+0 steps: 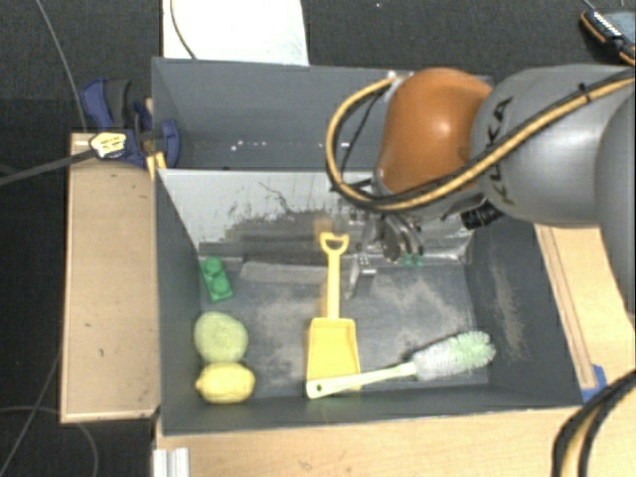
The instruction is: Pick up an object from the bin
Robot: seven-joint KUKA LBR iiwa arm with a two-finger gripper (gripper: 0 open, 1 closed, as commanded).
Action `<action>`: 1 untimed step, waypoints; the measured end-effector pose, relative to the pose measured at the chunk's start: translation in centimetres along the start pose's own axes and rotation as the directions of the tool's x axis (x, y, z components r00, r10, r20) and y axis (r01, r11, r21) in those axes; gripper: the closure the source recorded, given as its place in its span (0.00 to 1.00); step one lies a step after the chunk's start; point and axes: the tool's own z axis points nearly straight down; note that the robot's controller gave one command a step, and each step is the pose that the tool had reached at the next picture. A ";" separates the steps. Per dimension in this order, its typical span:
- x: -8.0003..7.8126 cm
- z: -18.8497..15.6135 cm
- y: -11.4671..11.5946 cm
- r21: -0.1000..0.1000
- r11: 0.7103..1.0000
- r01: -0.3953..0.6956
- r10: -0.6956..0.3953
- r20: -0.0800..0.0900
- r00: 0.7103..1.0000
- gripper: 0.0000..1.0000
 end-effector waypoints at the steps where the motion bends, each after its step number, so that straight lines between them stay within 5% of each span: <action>1: 4.2 9.8 0.7 -0.003 0.841 0.542 -0.542 -0.004 0.841 0.00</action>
Offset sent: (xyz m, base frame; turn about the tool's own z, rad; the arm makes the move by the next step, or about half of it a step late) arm -0.0331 0.0022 -0.0152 -0.5708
